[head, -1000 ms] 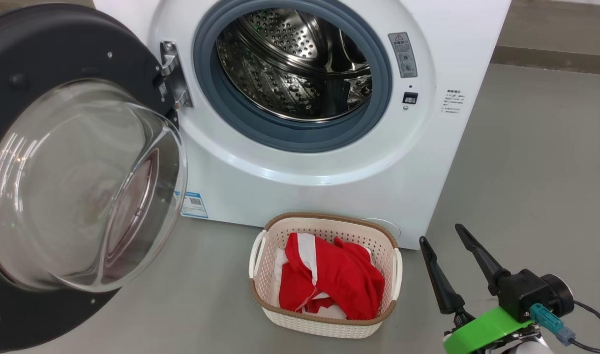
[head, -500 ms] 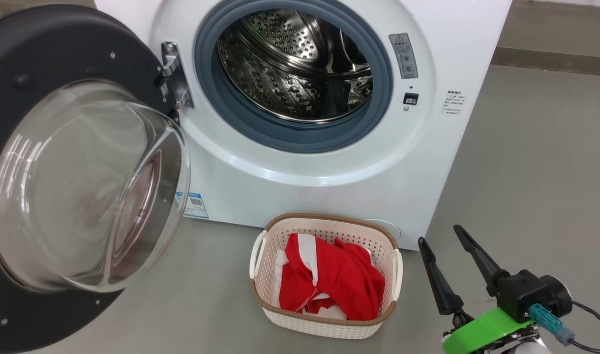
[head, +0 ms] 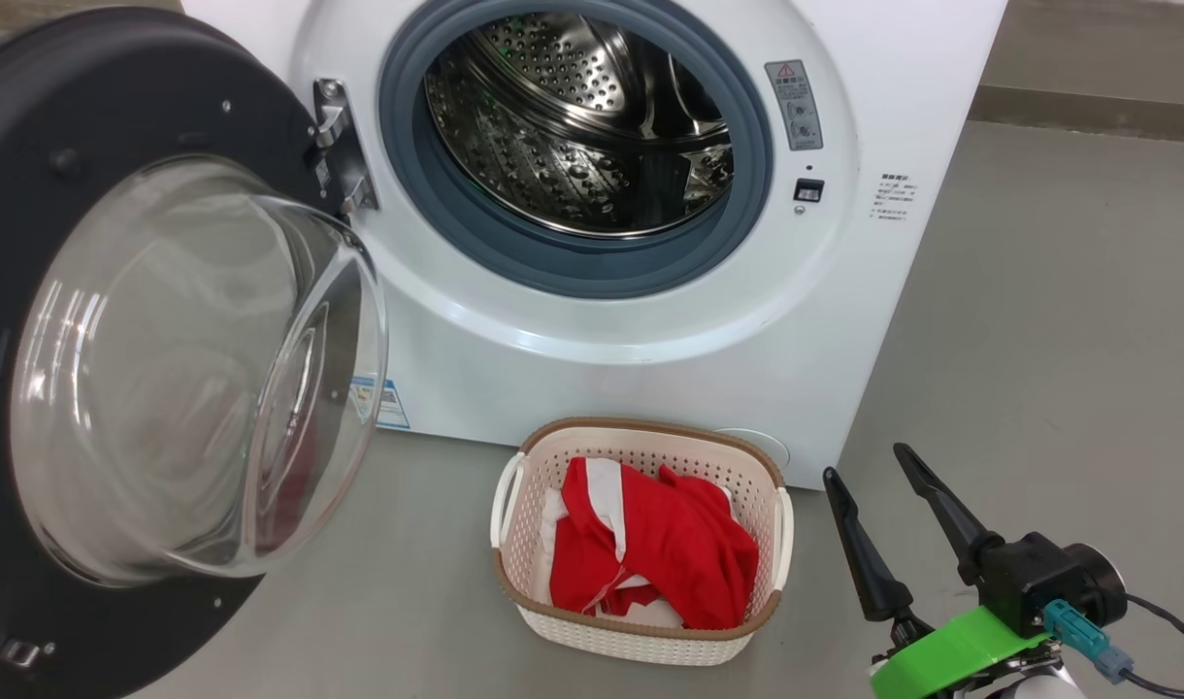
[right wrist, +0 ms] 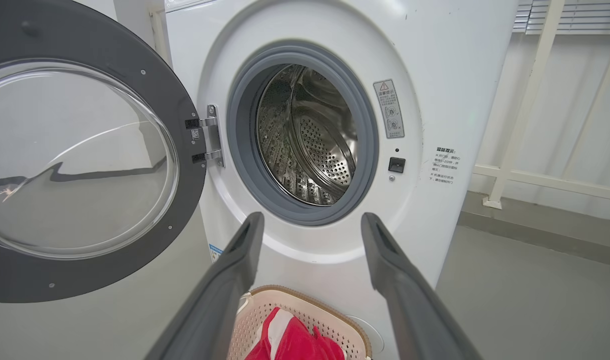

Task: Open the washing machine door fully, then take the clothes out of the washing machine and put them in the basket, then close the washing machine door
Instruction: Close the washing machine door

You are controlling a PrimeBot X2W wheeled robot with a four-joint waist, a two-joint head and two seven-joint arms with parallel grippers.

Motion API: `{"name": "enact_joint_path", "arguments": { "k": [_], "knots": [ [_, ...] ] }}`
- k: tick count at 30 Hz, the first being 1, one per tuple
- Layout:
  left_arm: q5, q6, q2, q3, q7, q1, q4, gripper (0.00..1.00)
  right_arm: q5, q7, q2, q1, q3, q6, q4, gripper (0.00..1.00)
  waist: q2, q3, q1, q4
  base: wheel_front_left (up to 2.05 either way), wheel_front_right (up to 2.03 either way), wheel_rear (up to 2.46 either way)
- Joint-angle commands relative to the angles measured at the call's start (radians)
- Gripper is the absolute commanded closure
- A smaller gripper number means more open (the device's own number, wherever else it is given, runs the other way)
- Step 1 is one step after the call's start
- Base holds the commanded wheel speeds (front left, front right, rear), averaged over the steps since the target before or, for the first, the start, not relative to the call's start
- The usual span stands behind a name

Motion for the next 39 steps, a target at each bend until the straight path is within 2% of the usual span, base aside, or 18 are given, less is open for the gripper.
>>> {"name": "enact_joint_path", "arguments": {
  "k": [1, 13, 19, 24, 31, 39],
  "knots": [
    [-0.01, -0.015, 0.014, -0.001, 0.025, 0.024, -0.037, 1.0, 0.006, -0.006, -0.002, -0.03, 0.025, 0.006, -0.028, 0.0, 0.0, 0.001, 0.0, -0.001, 0.0, 0.0, 0.0],
    [-0.059, 0.008, -0.094, -0.014, 0.096, 0.099, -0.231, 1.0, 0.007, -0.006, 0.002, -0.032, 0.018, 0.006, -0.029, 0.0, 0.0, 0.005, 0.0, -0.006, 0.0, 0.0, 0.0],
    [-0.081, 0.038, -0.175, -0.025, 0.117, 0.147, -0.375, 1.0, 0.009, -0.006, 0.003, -0.04, 0.013, 0.006, -0.026, 0.0, 0.0, 0.01, 0.0, -0.014, 0.0, 0.0, 0.0],
    [-0.093, 0.066, -0.221, -0.051, 0.121, 0.202, -0.502, 1.0, 0.006, -0.006, 0.003, -0.047, 0.008, 0.006, -0.025, 0.0, 0.0, 0.012, 0.0, -0.031, 0.0, 0.0, 0.0],
    [-0.138, 0.111, -0.24, -0.122, 0.093, 0.295, -0.646, 1.0, 0.006, -0.006, 0.004, -0.05, 0.003, 0.006, -0.029, 0.0, 0.0, 0.02, 0.0, -0.063, 0.0, 0.0, 0.0],
    [-0.232, 0.153, -0.241, -0.228, -0.009, 0.4, -0.741, 1.0, 0.009, -0.006, 0.005, -0.057, -0.004, 0.006, -0.026, 0.0, 0.0, 0.033, 0.0, -0.107, 0.0, 0.0, 0.0]
  ]
}}
